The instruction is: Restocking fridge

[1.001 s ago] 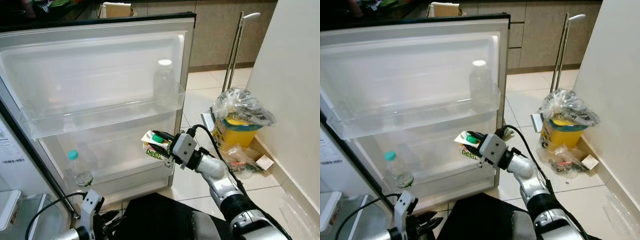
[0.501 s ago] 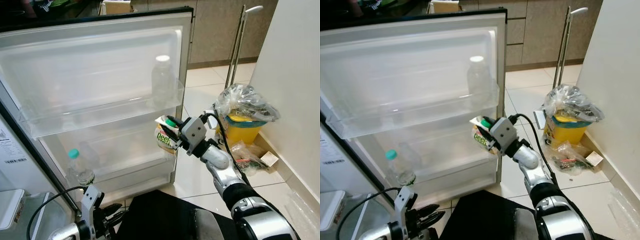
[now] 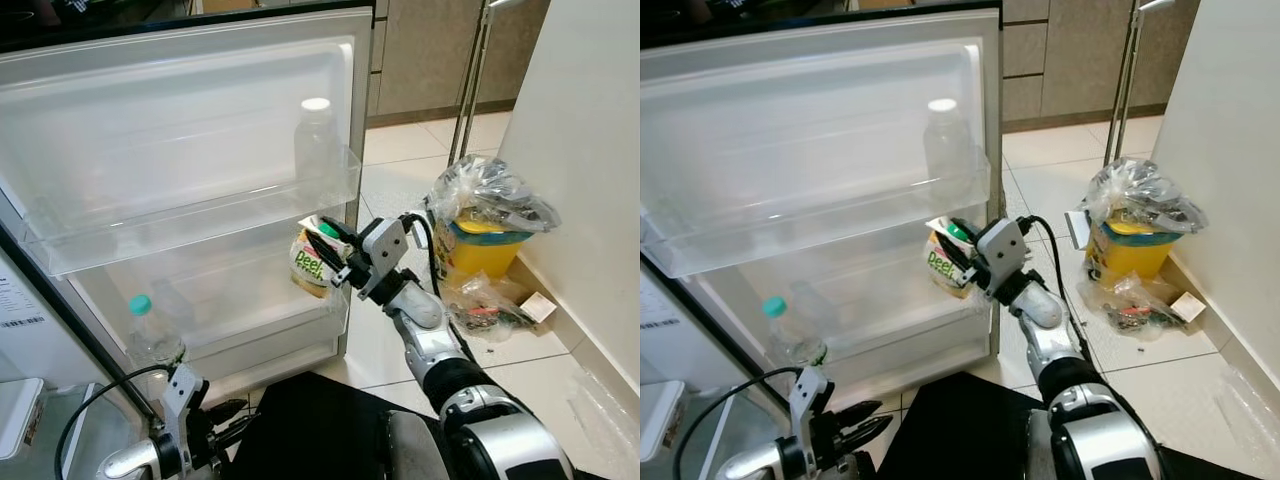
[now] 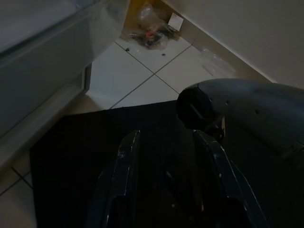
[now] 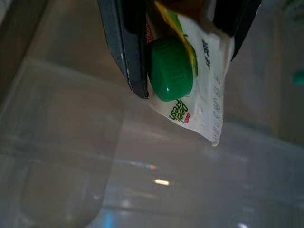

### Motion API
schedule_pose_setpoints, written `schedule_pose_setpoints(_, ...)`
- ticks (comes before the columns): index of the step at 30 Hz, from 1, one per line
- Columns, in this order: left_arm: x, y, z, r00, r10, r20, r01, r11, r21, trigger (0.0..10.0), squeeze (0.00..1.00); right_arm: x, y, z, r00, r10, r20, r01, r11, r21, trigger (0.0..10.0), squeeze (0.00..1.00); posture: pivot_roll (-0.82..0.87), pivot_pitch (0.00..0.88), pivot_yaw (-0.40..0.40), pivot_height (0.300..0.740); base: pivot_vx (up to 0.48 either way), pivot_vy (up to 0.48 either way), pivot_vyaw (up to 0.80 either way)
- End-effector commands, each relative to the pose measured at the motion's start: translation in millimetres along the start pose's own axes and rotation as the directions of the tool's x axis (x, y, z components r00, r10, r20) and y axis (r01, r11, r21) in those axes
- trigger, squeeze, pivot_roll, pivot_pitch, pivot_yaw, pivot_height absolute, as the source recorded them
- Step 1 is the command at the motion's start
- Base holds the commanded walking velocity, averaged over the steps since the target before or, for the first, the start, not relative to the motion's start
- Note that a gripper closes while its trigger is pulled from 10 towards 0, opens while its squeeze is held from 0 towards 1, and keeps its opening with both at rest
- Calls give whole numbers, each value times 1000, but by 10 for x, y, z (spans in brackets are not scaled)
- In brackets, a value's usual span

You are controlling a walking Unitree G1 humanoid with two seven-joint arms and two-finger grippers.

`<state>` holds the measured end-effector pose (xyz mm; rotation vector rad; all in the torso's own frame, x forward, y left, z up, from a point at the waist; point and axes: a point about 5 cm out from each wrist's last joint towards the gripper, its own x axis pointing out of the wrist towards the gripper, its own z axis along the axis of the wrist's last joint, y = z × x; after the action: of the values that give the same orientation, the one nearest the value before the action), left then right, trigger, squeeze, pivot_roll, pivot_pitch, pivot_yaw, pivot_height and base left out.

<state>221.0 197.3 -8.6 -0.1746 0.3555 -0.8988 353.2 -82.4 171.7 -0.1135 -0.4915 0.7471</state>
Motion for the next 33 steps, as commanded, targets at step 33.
schedule_pose_setpoints(33, -190, -246, -46, 996, -90, 6, 90, 995, 36, 10000, 0, -128, 269, -216, 957, 262, -126, -266, 964, -18, 10000, 0, 149, 275, 48, 450, 0, 0, 0)
